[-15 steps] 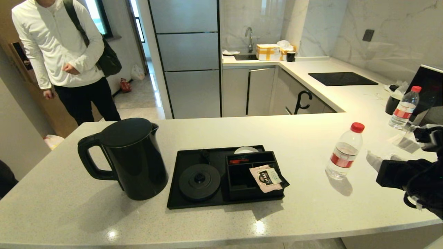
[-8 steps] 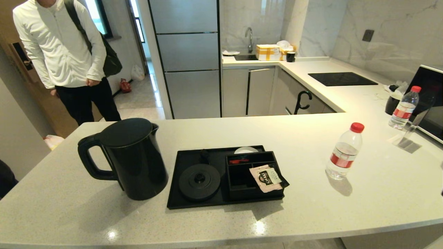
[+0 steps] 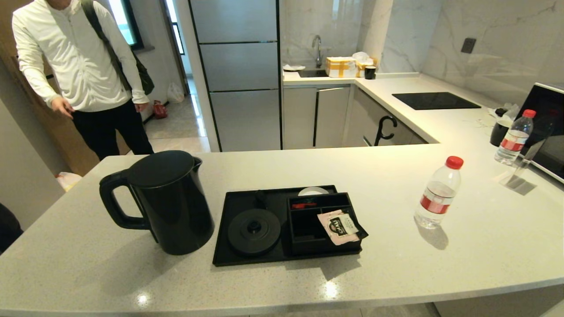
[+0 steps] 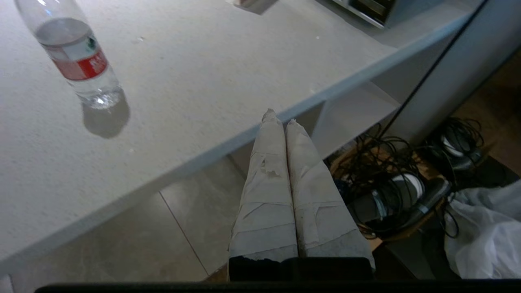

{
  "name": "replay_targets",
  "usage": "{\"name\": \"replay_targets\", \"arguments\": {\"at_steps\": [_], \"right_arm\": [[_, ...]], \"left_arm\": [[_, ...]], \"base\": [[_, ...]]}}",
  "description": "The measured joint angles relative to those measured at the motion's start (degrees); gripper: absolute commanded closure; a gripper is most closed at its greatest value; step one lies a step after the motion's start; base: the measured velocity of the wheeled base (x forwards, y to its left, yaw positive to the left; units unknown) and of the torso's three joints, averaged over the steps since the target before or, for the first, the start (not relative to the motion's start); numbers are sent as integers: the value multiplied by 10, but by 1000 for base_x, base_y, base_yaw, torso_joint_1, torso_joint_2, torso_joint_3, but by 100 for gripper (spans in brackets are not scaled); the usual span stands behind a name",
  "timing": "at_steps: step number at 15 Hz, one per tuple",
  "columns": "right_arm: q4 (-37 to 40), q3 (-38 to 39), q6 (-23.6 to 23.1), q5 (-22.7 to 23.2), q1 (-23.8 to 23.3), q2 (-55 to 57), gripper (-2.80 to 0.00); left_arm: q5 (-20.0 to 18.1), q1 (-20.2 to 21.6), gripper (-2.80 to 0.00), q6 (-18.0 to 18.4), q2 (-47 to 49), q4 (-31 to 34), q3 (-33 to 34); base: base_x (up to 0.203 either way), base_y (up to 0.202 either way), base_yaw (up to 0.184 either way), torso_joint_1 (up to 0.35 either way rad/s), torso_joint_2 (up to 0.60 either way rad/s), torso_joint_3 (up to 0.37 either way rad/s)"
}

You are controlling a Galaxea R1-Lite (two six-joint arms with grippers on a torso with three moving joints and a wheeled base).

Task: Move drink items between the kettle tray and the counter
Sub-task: Return the bottled water to its original position

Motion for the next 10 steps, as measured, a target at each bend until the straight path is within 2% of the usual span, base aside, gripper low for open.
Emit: {"name": "replay_targets", "arguments": {"at_steps": [3,5,8,10], "right_arm": [[88,15,-7,28,-31,-119,0],[120,27,-11,73,-40,-185,0],[36,70,-13,166,-46,-227,0],[-56,131,-22,196,-46,-237,0]], "left_arm": [[0,0,0,0,0,0,0],[0,0,0,1,0,0,0],[0,0,0,0,0,0,0],[0,0,0,0,0,0,0]], "base": [[0,0,0,0,0,0],[0,0,0,0,0,0],[0,0,0,0,0,0],[0,0,0,0,0,0]]}}
